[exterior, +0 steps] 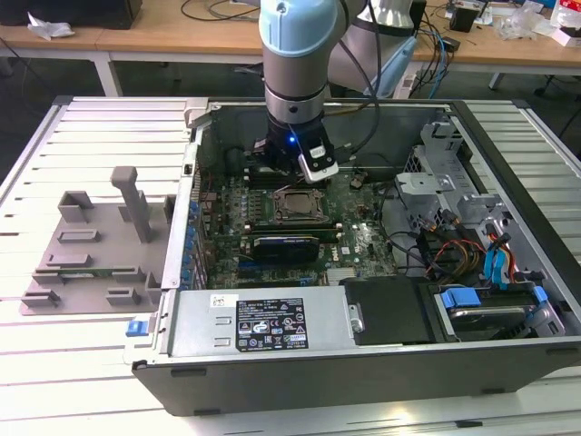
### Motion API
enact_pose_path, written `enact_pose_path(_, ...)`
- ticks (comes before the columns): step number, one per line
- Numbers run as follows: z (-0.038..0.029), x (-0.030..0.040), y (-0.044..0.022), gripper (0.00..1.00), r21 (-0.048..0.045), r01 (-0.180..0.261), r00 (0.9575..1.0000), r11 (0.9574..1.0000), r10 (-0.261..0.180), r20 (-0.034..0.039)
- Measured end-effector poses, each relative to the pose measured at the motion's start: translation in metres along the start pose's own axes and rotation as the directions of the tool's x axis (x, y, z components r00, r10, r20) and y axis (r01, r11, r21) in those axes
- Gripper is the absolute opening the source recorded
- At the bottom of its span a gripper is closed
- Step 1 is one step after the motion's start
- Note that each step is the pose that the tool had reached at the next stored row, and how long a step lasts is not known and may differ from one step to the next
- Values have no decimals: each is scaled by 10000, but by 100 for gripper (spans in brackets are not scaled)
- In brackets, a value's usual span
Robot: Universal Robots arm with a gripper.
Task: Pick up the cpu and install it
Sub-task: 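Install the first cpu locking lever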
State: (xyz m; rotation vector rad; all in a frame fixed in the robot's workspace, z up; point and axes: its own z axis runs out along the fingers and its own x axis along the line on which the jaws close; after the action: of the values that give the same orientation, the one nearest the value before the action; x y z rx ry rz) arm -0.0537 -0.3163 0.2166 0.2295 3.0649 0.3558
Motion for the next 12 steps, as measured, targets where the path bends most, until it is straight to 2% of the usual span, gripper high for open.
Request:
enact_pose_path(8, 8, -18, 4, 11, 10, 1, 10000, 10000, -1, 3)
enact_pose_path(12, 20, -19, 43, 11, 28, 2, 10000, 10000, -2, 4)
